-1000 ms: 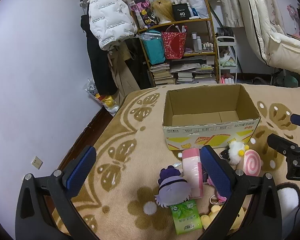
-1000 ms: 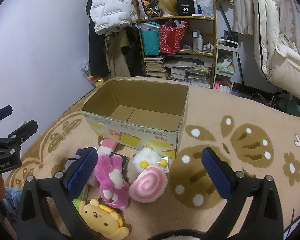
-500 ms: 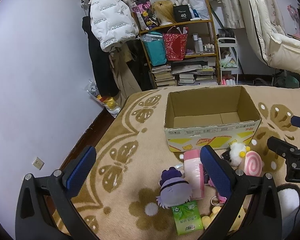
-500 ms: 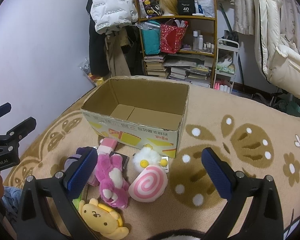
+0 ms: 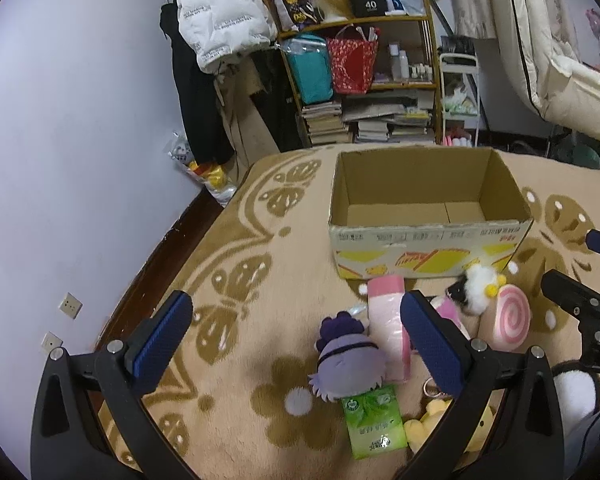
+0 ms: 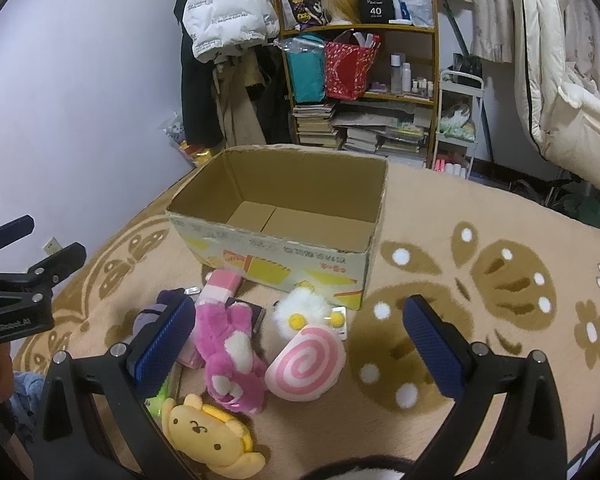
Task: Organize soft objects
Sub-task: 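Lower left tool toward green tissue pack while right tool lowers toward pink swirl cushion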
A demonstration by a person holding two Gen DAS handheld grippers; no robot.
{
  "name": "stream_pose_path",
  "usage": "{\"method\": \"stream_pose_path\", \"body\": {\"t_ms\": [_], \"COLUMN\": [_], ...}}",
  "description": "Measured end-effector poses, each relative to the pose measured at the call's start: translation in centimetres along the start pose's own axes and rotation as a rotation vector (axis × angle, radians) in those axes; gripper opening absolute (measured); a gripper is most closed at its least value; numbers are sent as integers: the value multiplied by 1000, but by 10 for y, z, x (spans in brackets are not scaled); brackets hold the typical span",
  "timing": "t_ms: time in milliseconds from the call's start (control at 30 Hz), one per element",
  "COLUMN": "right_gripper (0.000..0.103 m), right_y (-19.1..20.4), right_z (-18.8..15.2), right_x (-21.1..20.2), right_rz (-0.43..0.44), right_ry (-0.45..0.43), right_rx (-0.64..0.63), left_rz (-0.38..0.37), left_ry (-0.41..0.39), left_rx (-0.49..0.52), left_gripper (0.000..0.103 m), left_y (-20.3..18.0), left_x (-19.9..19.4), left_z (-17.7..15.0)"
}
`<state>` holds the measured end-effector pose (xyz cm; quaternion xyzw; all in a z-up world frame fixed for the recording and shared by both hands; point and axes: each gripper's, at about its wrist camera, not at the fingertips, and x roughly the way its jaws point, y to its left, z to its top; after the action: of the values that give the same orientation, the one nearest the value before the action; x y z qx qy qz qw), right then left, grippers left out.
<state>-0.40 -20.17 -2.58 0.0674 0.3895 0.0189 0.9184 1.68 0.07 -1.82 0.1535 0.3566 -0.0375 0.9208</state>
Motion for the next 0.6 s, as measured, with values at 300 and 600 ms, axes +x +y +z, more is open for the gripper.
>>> {"method": "stream_pose_path", "body": {"t_ms": [300,600], "right_gripper": [103,103], "right_y": [9,4], "right_z": [-8,-18], "right_x": [21,47], "right_rz": [16,22], "right_ry": [67,145], "right_rx": [-11,17], "left_rz": [13,-58], "left_ry": [64,214], "left_rx": [58,2], "left_gripper": [103,103], "left_y": [-18,-24], "left_x": [24,62], "left_z": [-17,-40]}}
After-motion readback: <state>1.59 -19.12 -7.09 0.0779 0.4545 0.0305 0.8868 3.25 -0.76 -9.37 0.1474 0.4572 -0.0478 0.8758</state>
